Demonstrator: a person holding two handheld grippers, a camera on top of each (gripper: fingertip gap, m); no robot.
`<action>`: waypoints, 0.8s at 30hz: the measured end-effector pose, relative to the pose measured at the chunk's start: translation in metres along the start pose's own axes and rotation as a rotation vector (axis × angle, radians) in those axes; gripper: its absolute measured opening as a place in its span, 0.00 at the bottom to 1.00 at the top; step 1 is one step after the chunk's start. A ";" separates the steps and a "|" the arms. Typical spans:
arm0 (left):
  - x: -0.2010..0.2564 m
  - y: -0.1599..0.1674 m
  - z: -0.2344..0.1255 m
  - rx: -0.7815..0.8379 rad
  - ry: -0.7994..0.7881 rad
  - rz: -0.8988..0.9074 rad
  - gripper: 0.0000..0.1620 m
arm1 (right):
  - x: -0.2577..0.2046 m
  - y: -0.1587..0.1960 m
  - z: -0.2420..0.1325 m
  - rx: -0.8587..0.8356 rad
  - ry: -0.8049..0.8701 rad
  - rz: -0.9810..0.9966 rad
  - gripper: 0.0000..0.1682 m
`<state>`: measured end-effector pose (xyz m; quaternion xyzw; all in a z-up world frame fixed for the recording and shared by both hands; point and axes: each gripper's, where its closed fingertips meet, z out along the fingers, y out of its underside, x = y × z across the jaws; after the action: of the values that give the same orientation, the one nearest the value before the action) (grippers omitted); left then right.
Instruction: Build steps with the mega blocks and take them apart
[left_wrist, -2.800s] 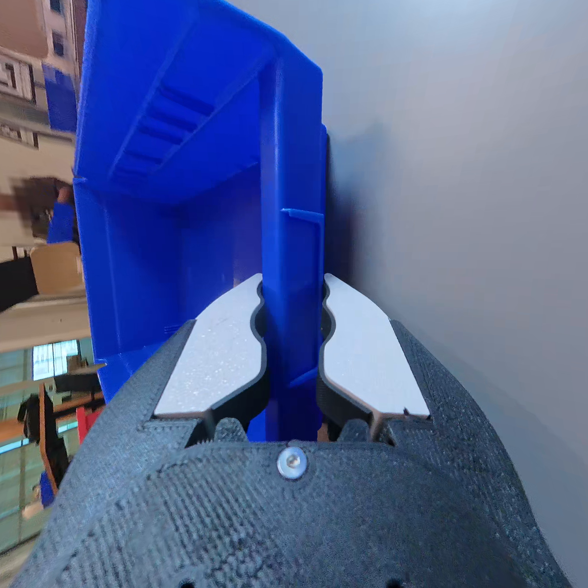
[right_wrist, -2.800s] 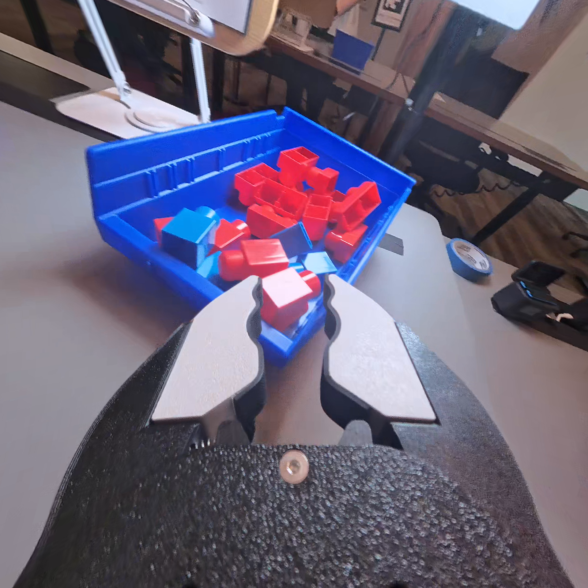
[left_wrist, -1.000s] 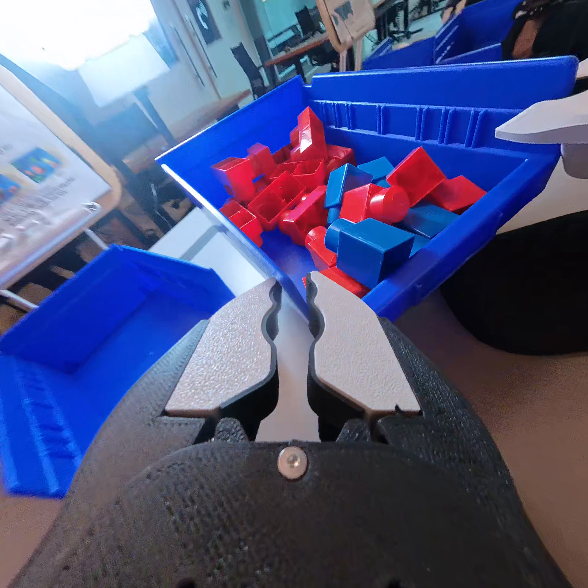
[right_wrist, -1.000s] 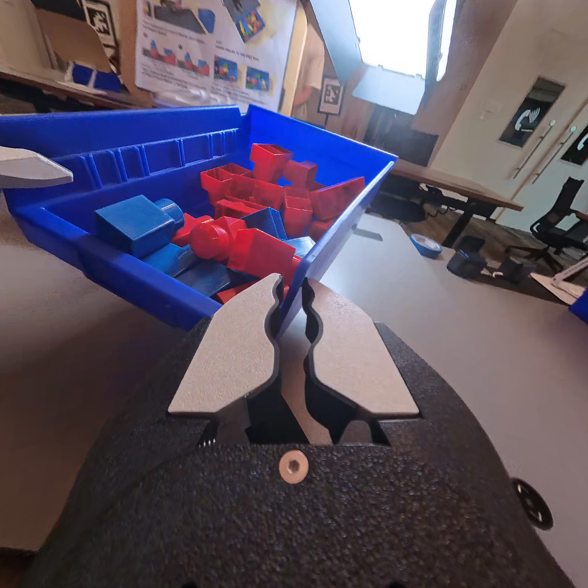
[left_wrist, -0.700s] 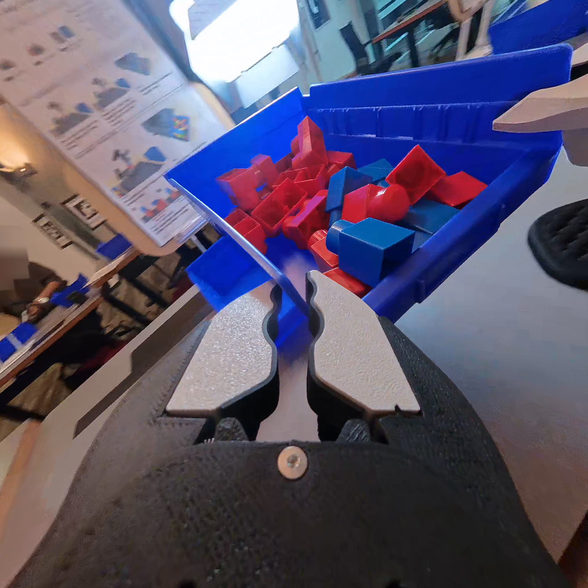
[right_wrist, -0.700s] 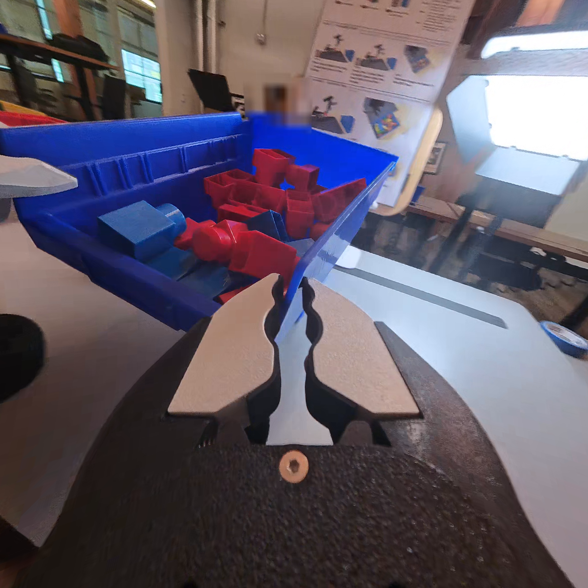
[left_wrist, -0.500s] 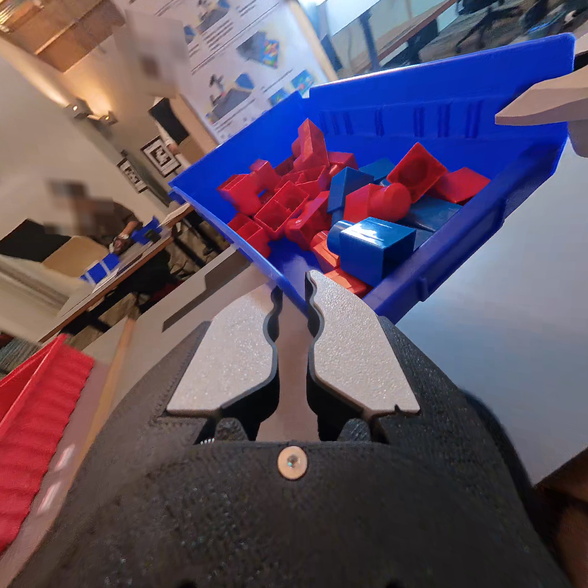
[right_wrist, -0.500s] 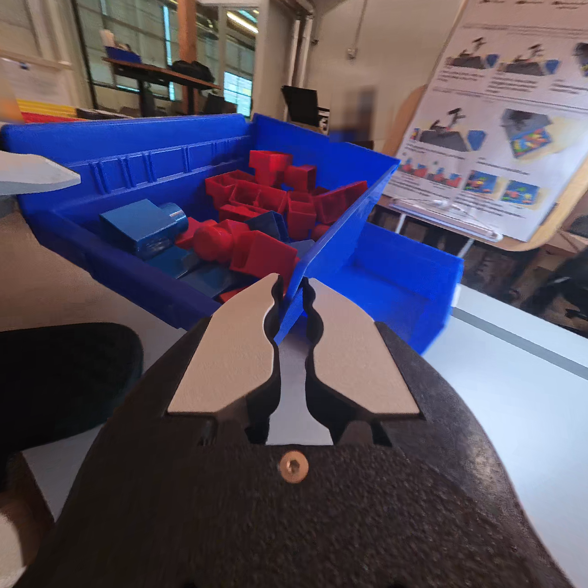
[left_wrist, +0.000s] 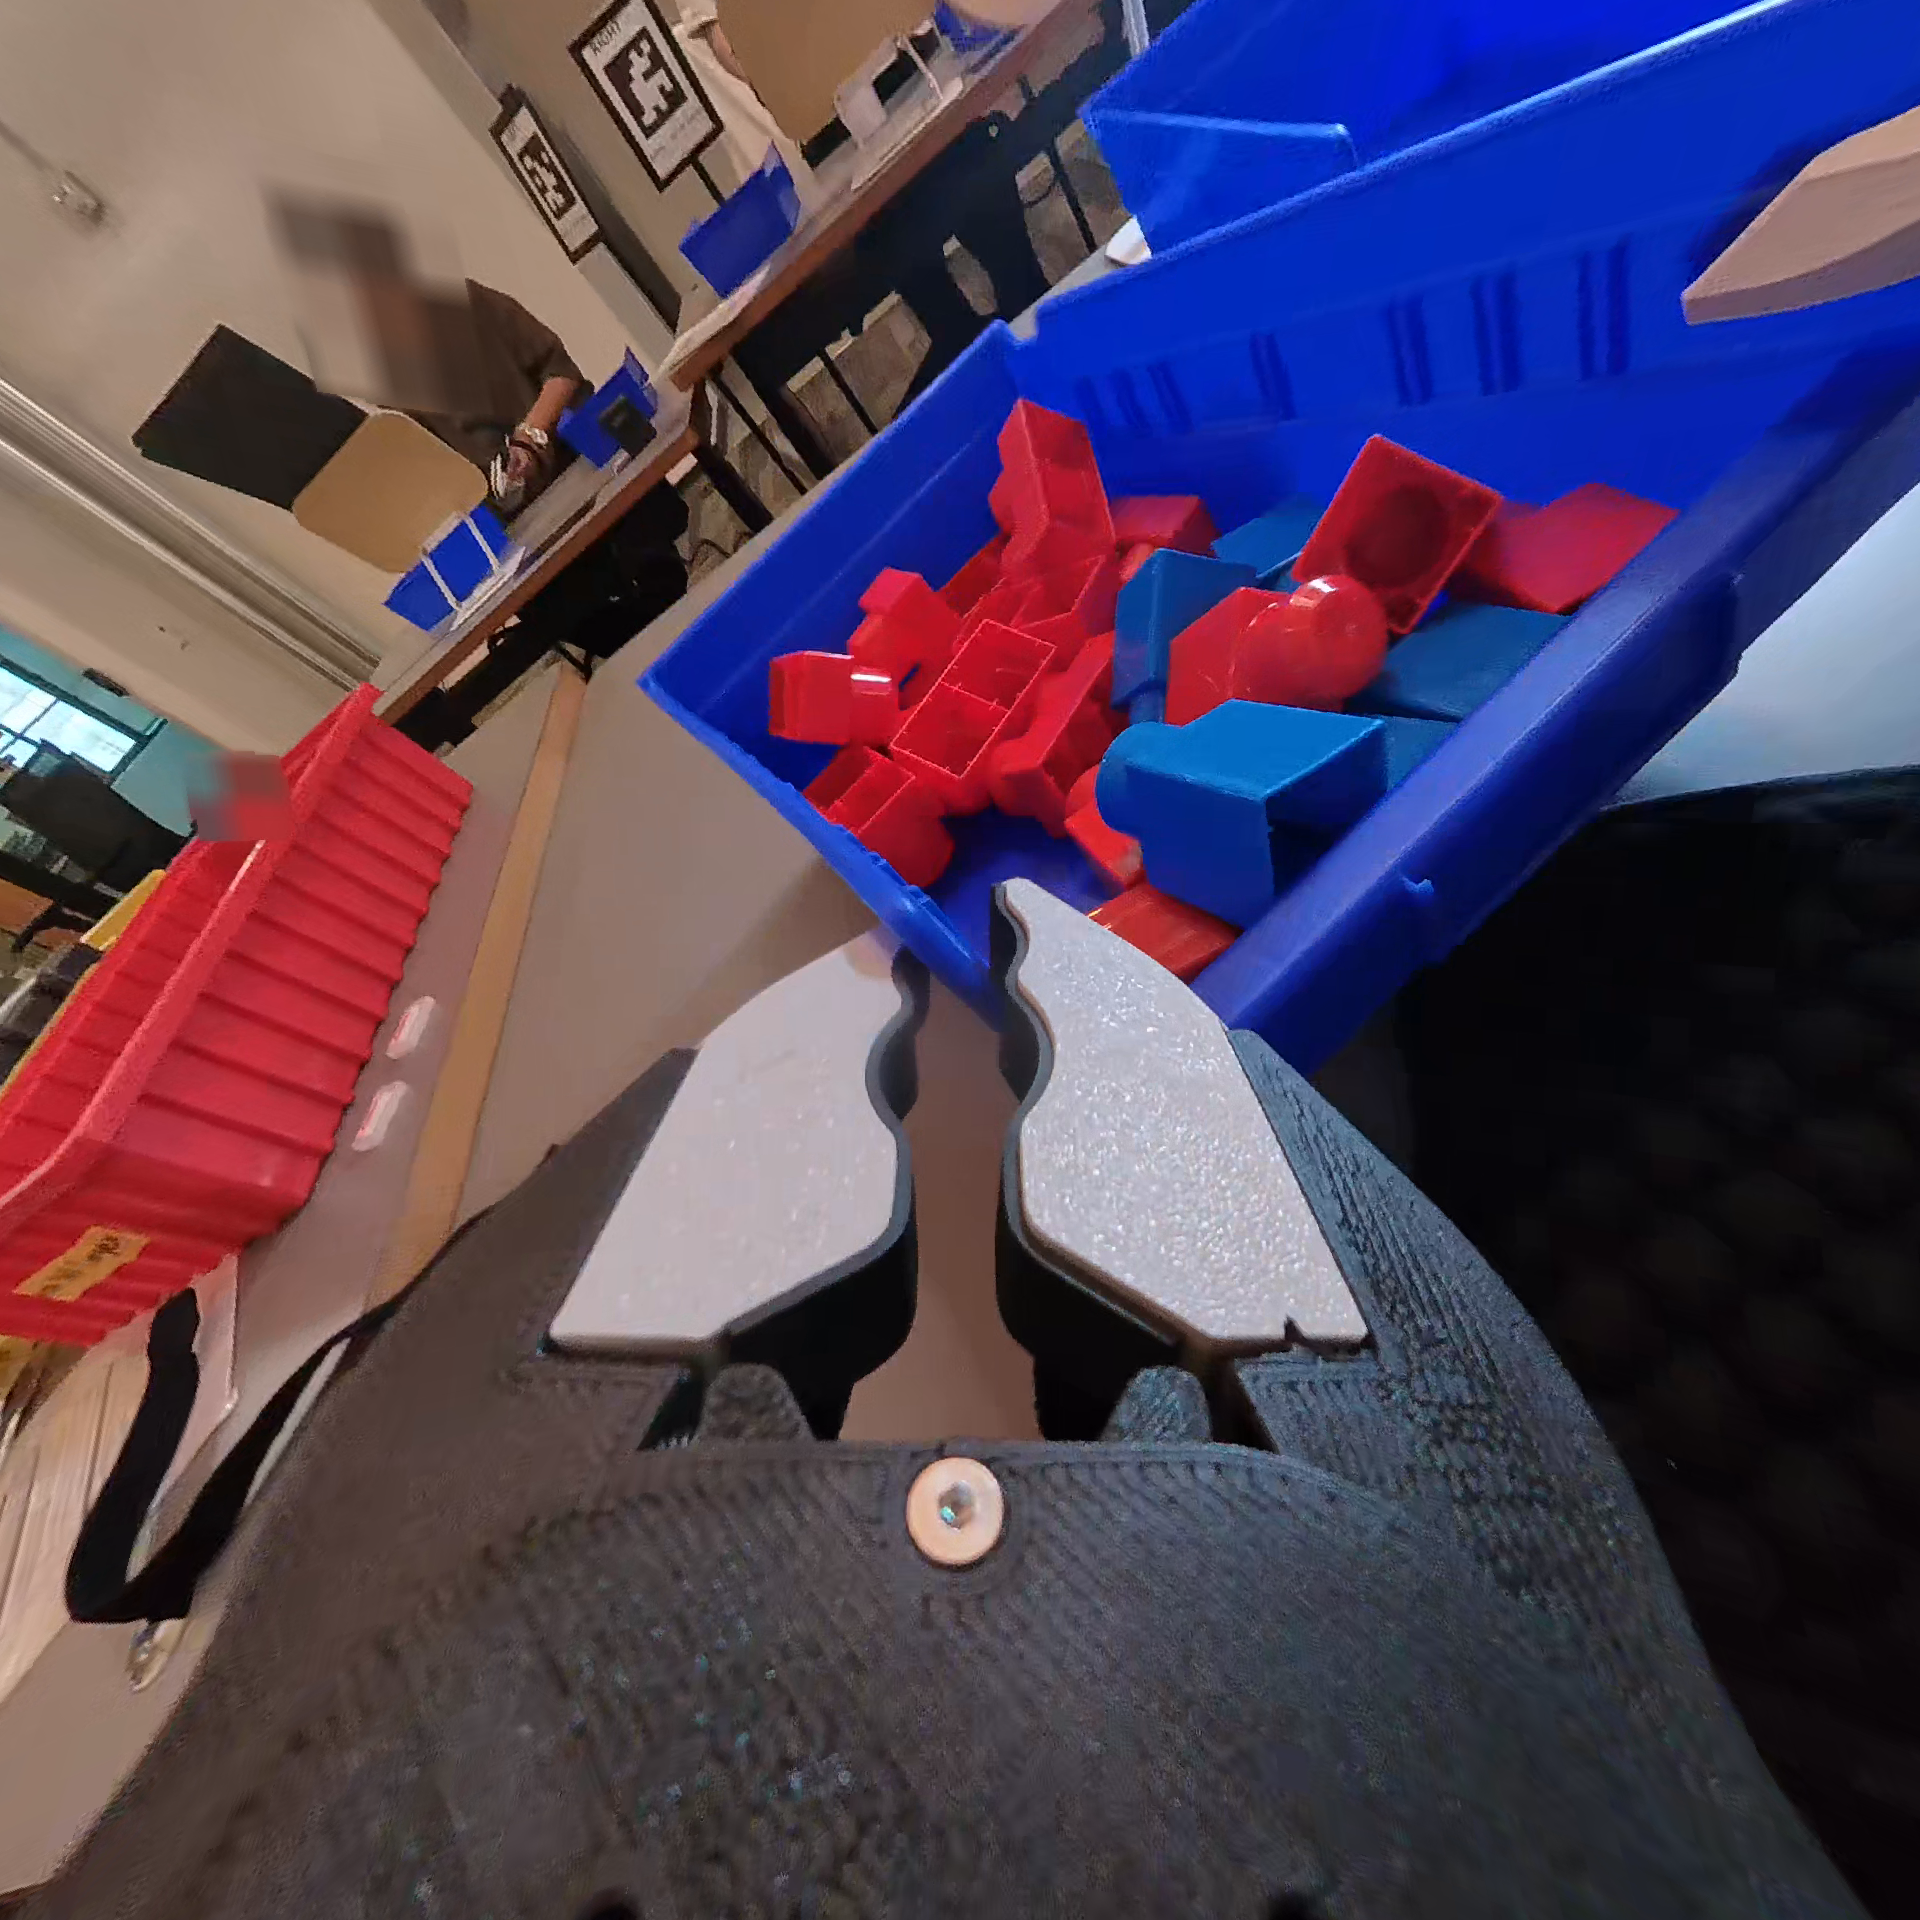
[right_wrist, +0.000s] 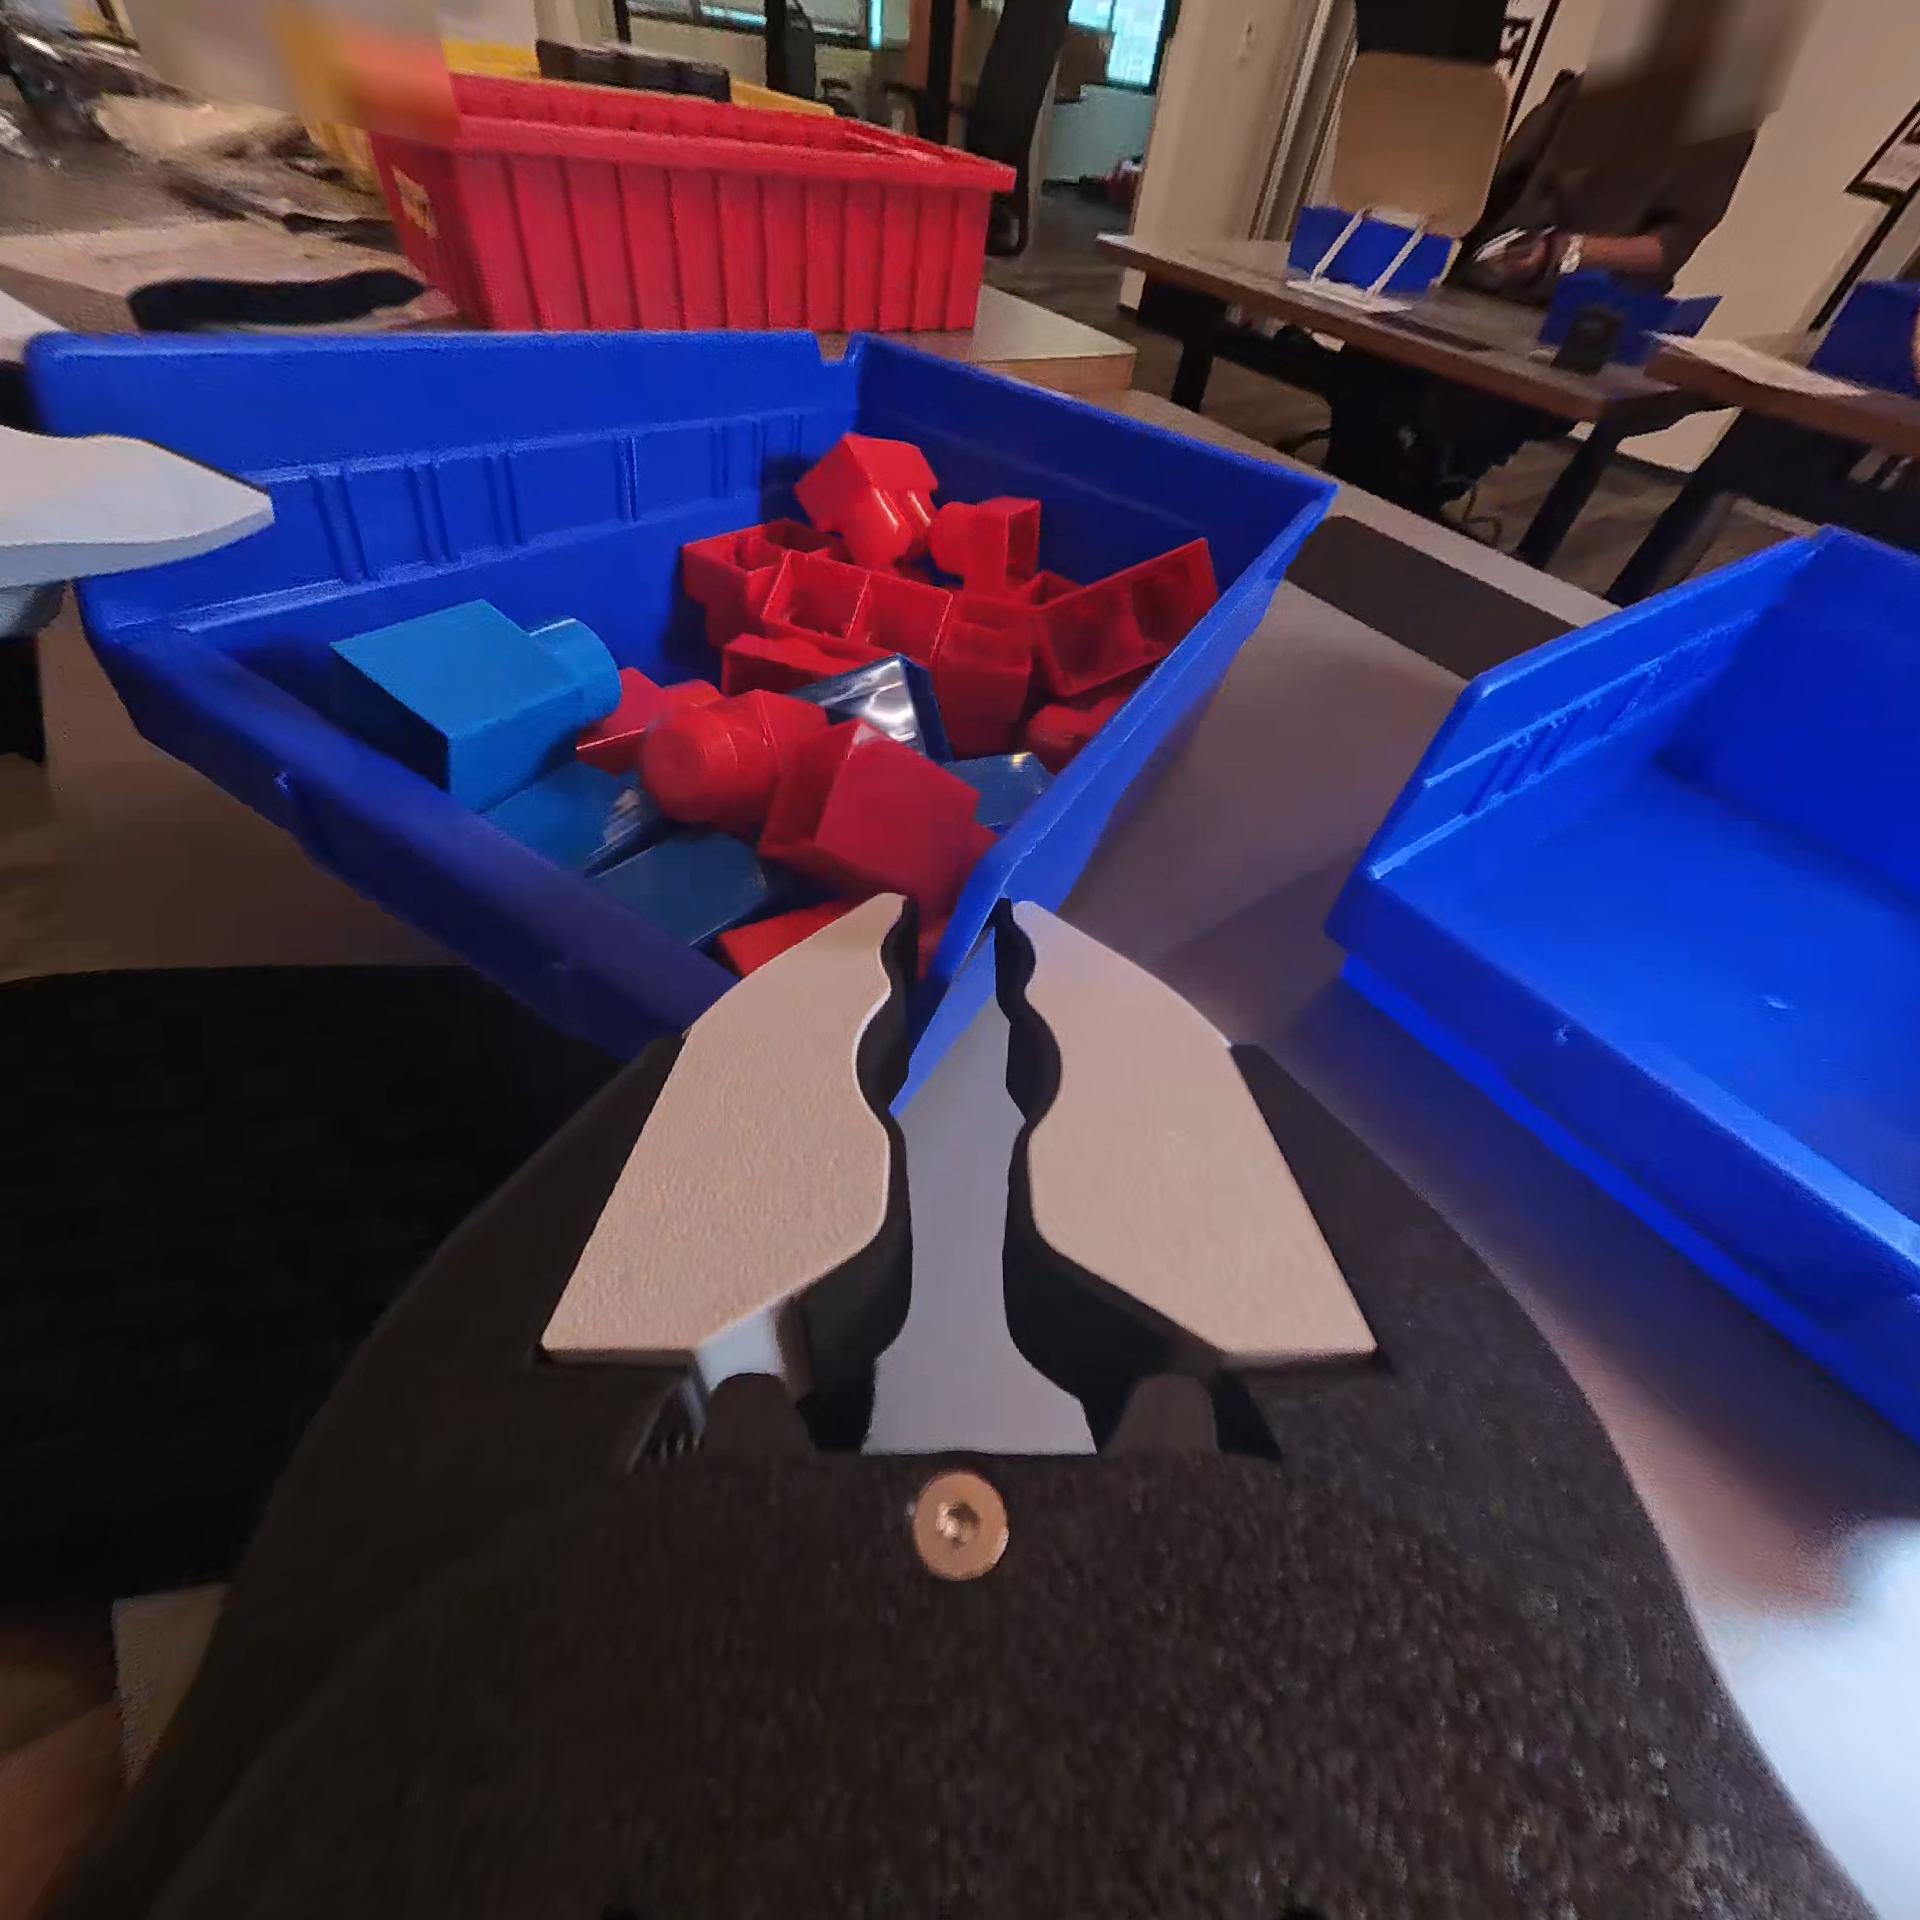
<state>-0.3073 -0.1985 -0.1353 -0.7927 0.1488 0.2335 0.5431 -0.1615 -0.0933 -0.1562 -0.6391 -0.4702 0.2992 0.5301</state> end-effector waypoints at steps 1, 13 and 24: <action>0.000 0.004 0.004 0.007 -0.011 -0.009 0.07 | 0.001 0.003 0.003 -0.012 -0.008 0.001 0.09; 0.019 -0.031 0.016 0.030 0.157 0.197 0.30 | 0.071 0.027 -0.047 -0.276 -0.070 -0.118 0.32; 0.140 -0.018 0.056 -0.303 0.746 0.508 0.19 | 0.172 0.081 0.029 -0.744 -0.104 -0.567 0.27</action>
<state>-0.1913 -0.1373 -0.2125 -0.8313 0.4871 0.0775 0.2563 -0.0991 0.0764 -0.2219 -0.6162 -0.7274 -0.0149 0.3016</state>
